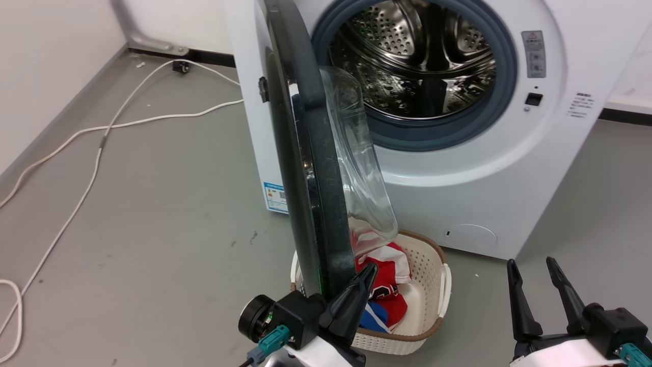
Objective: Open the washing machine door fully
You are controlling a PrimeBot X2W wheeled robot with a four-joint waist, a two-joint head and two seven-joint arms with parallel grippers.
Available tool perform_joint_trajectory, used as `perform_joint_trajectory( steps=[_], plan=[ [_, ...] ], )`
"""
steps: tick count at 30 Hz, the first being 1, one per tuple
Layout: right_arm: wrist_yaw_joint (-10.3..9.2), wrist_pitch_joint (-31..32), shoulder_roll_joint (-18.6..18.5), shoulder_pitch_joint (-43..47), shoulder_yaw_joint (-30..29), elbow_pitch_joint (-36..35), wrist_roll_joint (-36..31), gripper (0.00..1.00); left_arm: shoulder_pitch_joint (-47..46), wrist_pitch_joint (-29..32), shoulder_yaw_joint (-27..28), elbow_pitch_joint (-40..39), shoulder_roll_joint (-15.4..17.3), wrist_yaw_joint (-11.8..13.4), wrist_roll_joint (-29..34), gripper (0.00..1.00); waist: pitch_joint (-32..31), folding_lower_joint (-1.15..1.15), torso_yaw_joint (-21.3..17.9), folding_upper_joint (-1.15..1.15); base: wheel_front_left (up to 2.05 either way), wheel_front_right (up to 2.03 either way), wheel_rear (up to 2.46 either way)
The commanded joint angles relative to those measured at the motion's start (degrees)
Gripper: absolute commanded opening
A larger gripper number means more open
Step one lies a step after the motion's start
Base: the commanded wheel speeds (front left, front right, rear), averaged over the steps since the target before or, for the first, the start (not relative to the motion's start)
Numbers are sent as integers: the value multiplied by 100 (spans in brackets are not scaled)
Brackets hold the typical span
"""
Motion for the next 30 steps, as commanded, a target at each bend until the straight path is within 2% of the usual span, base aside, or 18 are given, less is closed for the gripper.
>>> perform_joint_trajectory(
  steps=[1, 14, 22, 30],
  plan=[
    [-4, -12, 20, 57, 2, 25, 13, 100, 39, -25, 110, 86, 92, 68, -19, 0, -10, 0, 105, 0, 0, 0, 0],
    [-4, -13, 18, 6, 95, 79, 91, 100, 34, -132, 381, 189, 299, 243, -128, 0, 0, 0, 767, 0, 0, 0, 0],
    [-4, -13, 17, -27, 126, 127, 86, 100, -2, -247, 934, 271, 615, 448, -333, 0, 69, 0, 987, 0, 0, 0, 0],
    [-4, -12, 17, -162, 132, 144, -57, 100, -255, -361, 1576, 407, 959, 587, -582, 0, 338, 0, 1022, 0, 0, 0, 0]
  ],
)
